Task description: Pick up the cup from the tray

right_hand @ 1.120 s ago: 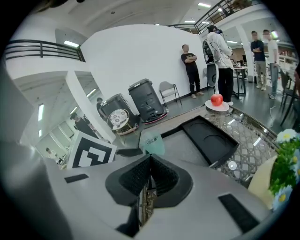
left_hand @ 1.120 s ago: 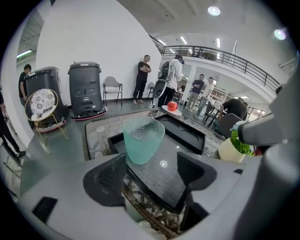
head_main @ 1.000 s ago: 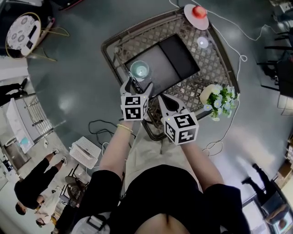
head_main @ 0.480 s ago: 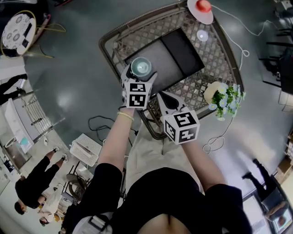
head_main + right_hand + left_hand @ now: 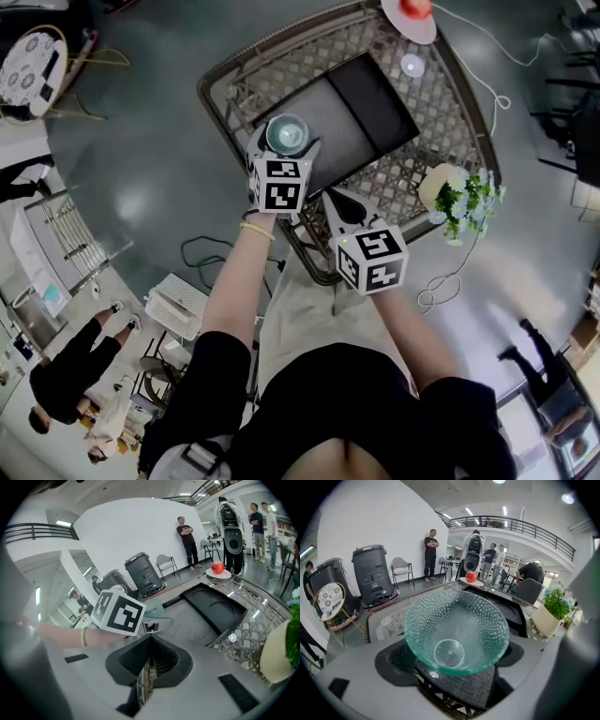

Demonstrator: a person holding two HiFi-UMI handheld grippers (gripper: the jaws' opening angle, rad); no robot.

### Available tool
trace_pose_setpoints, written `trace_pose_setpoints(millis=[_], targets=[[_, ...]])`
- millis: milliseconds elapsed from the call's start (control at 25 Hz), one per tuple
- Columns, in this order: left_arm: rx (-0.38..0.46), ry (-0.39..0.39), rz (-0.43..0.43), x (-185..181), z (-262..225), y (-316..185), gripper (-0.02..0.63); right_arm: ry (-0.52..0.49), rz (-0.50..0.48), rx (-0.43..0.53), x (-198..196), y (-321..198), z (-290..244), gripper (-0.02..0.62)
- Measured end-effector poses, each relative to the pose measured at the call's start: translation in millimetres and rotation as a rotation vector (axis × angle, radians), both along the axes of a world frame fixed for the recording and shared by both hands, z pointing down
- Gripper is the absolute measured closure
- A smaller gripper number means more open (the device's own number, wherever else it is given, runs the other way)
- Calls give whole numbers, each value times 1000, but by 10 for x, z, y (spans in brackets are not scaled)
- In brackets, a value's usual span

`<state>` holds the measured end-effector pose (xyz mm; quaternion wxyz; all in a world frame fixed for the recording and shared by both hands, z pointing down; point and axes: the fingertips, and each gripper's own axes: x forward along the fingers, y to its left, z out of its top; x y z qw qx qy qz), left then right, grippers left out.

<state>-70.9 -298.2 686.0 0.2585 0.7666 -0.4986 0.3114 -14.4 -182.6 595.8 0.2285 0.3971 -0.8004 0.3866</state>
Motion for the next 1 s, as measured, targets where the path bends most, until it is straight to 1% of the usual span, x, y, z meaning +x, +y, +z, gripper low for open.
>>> trace_pose_setpoints(millis=[80, 120, 160, 760, 1000], targets=[[2, -9, 4, -4, 5, -4, 146, 0, -1, 1, -2, -12, 2, 585], [7, -15, 2, -11, 1, -7, 173, 0, 0, 1, -1, -17, 2, 586], [13, -19, 0, -17, -5, -10, 227, 1, 0, 1, 1, -21, 3, 584], [20, -9, -4, -31, -121, 42, 233, 6, -1, 16, -11, 2, -65, 584], [55, -5, 2, -18, -325, 93, 233, 9, 3, 40, 6, 38, -163, 584]])
